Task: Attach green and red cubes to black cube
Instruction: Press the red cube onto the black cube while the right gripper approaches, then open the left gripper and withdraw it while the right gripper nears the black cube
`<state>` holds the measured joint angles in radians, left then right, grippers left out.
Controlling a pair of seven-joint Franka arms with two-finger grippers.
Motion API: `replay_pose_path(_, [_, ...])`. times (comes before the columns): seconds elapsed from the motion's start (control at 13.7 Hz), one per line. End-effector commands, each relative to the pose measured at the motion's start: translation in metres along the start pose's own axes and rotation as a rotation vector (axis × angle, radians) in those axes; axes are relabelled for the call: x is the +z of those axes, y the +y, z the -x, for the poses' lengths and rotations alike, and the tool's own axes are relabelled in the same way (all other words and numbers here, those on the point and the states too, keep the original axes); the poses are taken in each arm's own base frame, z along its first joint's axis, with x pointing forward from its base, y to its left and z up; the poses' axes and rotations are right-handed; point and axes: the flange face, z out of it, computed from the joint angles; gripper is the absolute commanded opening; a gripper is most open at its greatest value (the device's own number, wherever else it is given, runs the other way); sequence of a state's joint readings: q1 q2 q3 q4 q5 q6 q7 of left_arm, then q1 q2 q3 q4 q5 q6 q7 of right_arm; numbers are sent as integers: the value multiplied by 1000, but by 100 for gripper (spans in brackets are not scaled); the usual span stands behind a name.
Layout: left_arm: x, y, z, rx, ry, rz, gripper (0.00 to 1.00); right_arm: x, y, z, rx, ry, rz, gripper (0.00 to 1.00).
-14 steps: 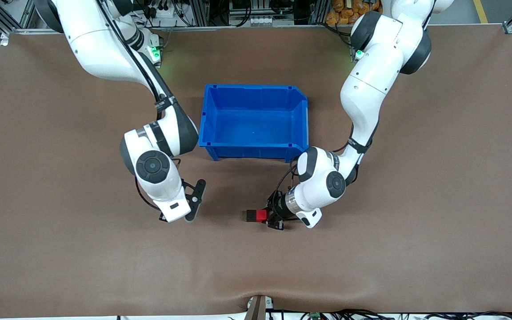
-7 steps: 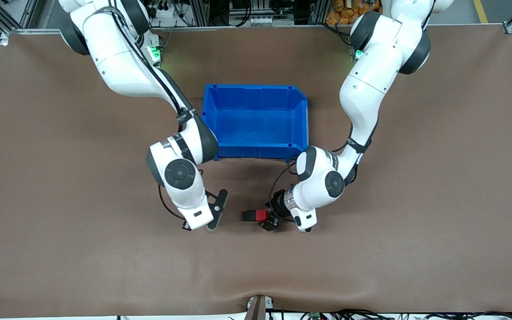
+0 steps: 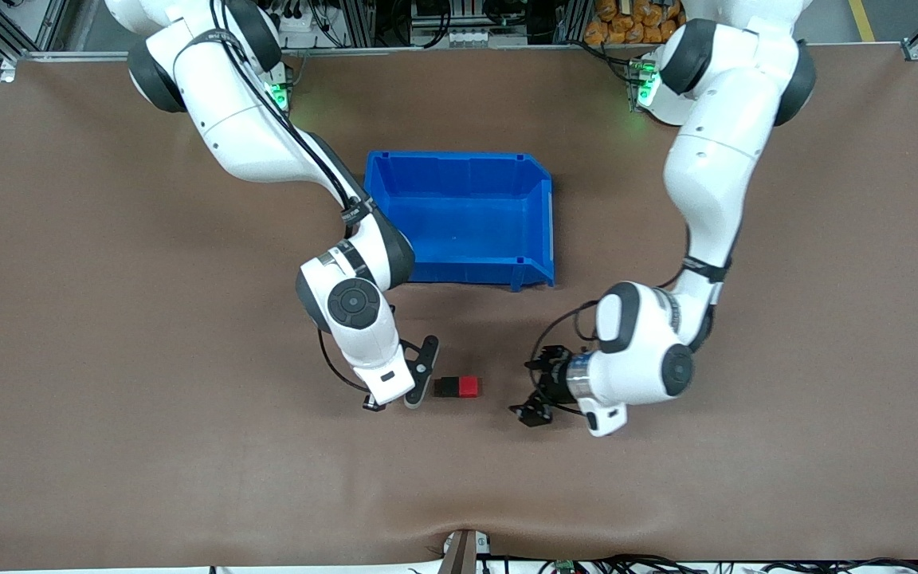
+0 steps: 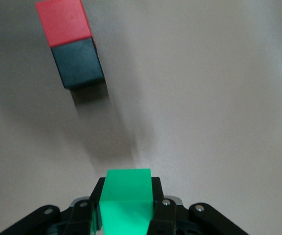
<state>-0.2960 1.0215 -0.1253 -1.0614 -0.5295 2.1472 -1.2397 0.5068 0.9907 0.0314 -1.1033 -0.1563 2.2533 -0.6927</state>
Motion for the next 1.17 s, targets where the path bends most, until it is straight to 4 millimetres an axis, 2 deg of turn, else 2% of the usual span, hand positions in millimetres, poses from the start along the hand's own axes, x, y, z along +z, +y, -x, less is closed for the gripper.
replay_pose_path(0.0, [-40,-2,-21,-6,-4,-19,100,10,-7,-17,11,54,23,6])
replay_pose_path(0.07, [-56,-4,-32,26,19,-44,100,13,-12,-23,20,73,34,7])
replay_pose_path(0.29, [-103,-10,-44,192,146,-132,100,19,-32,-37,73,69,19,7])
replay_pose_path(0.51, [-175,-16,-64,280,213,-155,100,27,-43,-41,104,58,5,8])
replay_pose_path(0.58, [-185,-18,-72,305,218,-160,100,30,-45,-43,106,61,6,8])
replay_pose_path(0.66, [-207,-24,-82,333,227,-179,100,32,-46,-44,104,64,8,9])
replay_pose_path(0.73, [-227,-28,-84,380,253,-192,100,35,-47,-44,101,65,9,11])
replay_pose_path(0.8, [-255,-28,-75,424,292,-190,100,37,-47,-44,101,74,14,12])
replay_pose_path(0.88, [-286,-35,-81,459,334,-201,100,38,-47,-45,101,83,20,12])
replay_pose_path(0.95, [-299,-40,-79,507,341,-233,100,40,-47,-45,99,84,20,13])
replay_pose_path(1.09, [-341,-50,-57,594,378,-272,100,40,-46,-46,100,91,25,14])
